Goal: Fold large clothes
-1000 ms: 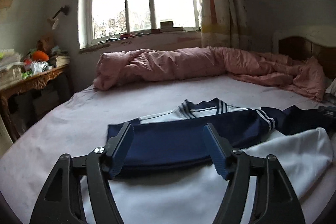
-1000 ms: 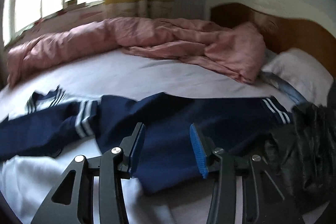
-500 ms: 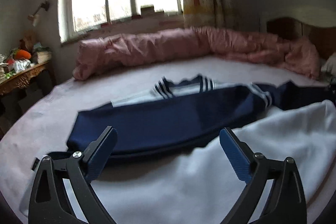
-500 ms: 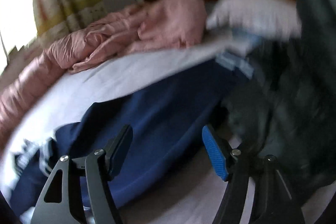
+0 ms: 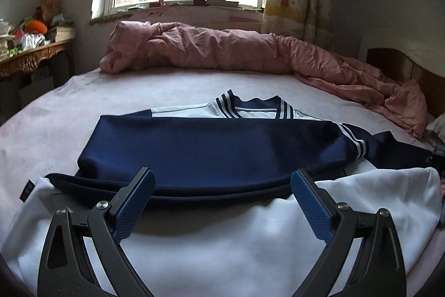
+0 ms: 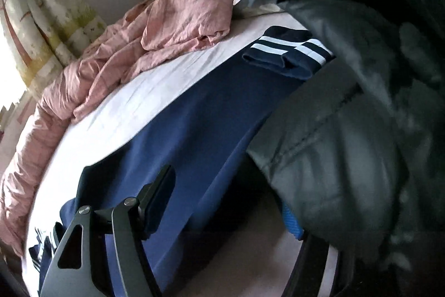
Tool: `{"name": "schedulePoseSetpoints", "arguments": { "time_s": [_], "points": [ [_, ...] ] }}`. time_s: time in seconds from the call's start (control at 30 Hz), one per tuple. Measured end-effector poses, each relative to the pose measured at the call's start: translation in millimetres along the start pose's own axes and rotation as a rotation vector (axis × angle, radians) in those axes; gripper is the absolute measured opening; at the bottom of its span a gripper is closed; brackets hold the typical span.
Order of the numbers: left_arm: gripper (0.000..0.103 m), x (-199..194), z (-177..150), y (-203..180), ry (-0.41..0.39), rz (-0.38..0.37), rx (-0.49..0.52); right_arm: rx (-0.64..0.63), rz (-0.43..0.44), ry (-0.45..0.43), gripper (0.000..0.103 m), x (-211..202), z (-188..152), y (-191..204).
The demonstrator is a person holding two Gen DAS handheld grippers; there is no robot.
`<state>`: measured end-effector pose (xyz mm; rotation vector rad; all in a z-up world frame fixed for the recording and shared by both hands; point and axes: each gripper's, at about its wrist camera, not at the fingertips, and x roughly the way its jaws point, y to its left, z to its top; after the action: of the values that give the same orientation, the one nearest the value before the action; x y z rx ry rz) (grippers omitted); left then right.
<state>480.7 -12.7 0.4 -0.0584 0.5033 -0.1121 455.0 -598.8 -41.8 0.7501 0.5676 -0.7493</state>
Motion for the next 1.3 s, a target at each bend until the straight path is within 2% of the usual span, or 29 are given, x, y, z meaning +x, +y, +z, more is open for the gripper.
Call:
{"name": "schedulePoseSetpoints", "arguments": {
  "time_s": [0.03,0.07,0.13,0.23,0.3,0.43,0.5,0.57,0.63,0.73,0.83,1.03,1.1,1.2,1.3],
  "points": [
    [0.097,0.7,-0.1,0.1,0.002,0.001,-0.002,-0.01,-0.024,0.009,0.032,1.9,0.5,-0.2],
    [0.097,0.6,-0.3,-0.6,0.001,0.001,-0.001,-0.024,-0.044,0.019,0.015,3.6,1.5,0.7],
    [0.097,0.1,-0.2,-2.1,-0.007,0.001,0.009,-0.073,-0.013,0.012,0.008,-0.7,1.6,7.7],
    [0.097,-1.2,-0.9,-5.9,-0.017,0.01,0.033,-0.211,0.008,-0.1,0.007,-25.4,-4.6,34.5],
    [0.097,-1.6,-1.2,-5.5,-0.021,0.019,0.03,-0.283,0.125,-0.144,0.006,-41.9,-10.9,51.2],
    [0.097,-0.6,-0.8,1.4,-0.017,0.006,-0.006,-0.301,0.438,-0.146,0.006,-72.3,-18.5,68.8],
    [0.097,-0.4,-1.5,1.3,-0.013,0.006,-0.008,-0.36,0.512,-0.15,0.006,-89.1,-22.2,82.8],
    [0.097,-0.8,-1.8,-1.4,-0.015,0.006,0.004,-0.382,0.532,-0.168,0.006,-100.9,-26.7,92.2],
    [0.097,-2.3,-2.0,-5.1,-0.022,0.008,0.022,-0.382,0.586,-0.142,0.006,-109.5,-27.6,97.3],
    [0.097,-4.4,-2.5,-9.9,-0.034,0.015,0.045,-0.375,0.599,-0.128,0.006,-118.8,-27.6,100.6],
    [0.097,-4.9,-3.1,-11.3,-0.036,0.019,0.053,-0.387,0.545,-0.106,0.006,-122.2,-26.0,111.9],
    [0.097,-1.6,-2.2,-7.5,-0.021,0.019,0.038,-0.354,0.453,-0.06,0.006,-134.5,-32.0,175.4],
    [0.097,-2.3,-2.2,-4.9,-0.023,0.032,0.024,-0.352,0.501,-0.052,0.006,-145.5,-47.0,202.8],
    [0.095,2.0,-2.8,5.3,0.0,0.062,-0.026,-0.421,0.567,-0.048,0.006,-157.7,-88.0,240.1],
    [0.089,8.7,-3.9,20.6,0.037,0.062,-0.103,-0.499,0.579,0.05,0.006,-143.5,-140.8,261.5]
  ]
}}
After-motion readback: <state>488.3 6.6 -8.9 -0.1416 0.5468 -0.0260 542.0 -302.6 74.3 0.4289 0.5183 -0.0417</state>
